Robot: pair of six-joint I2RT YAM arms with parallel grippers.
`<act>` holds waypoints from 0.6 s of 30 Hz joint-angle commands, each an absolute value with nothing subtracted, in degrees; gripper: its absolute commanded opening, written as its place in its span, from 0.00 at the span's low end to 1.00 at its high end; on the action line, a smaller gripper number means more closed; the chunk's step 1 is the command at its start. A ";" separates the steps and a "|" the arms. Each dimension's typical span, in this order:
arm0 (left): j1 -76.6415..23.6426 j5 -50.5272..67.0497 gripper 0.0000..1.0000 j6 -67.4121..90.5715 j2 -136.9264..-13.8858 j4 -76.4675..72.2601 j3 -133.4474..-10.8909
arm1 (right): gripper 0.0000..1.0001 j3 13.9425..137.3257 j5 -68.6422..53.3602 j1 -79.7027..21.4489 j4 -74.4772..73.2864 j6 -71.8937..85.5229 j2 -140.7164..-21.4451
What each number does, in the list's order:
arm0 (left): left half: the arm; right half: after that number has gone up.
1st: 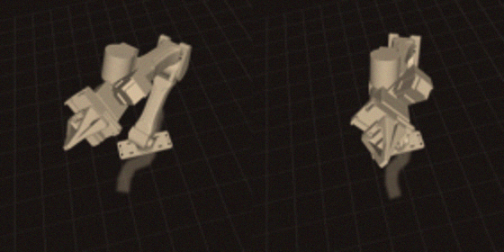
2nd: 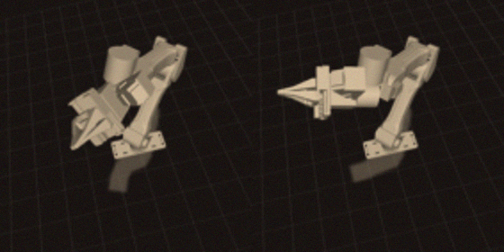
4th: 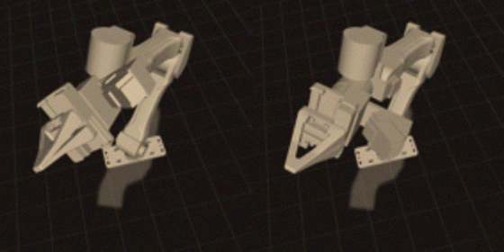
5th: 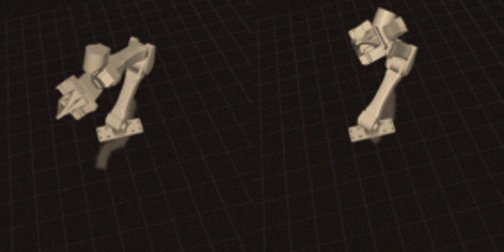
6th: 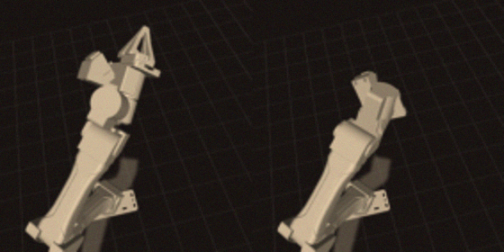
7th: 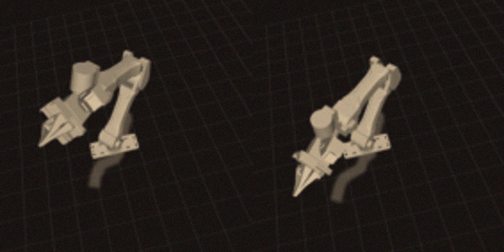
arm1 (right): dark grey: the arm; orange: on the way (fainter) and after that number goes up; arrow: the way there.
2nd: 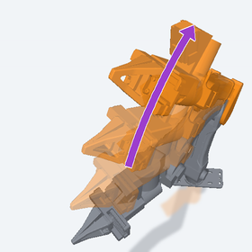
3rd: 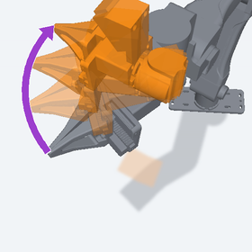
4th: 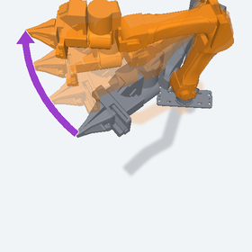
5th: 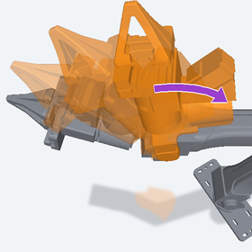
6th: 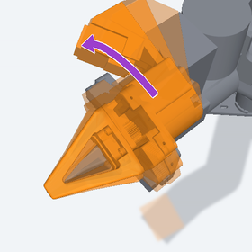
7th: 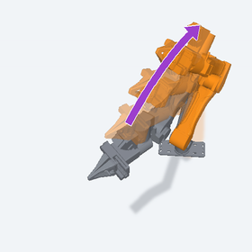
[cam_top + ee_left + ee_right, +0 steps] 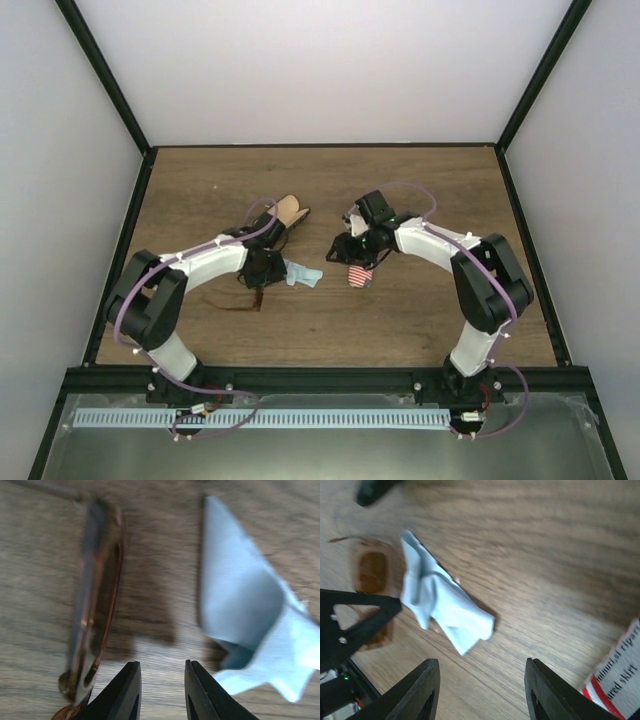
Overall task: Organize the sunglasses
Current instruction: Adjust the sunglasses case at the center of the board.
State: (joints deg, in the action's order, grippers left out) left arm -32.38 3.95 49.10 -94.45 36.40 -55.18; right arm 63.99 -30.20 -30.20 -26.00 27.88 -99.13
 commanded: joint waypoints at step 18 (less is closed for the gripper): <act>-28.48 3.14 0.57 46.87 -89.18 35.62 -55.06 | 0.51 64.37 -20.45 -28.35 -29.57 20.31 -98.81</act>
State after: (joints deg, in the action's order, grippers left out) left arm -28.75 2.11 47.46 -91.72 36.93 -51.66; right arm 60.12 -23.64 -23.18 -28.01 24.62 -100.47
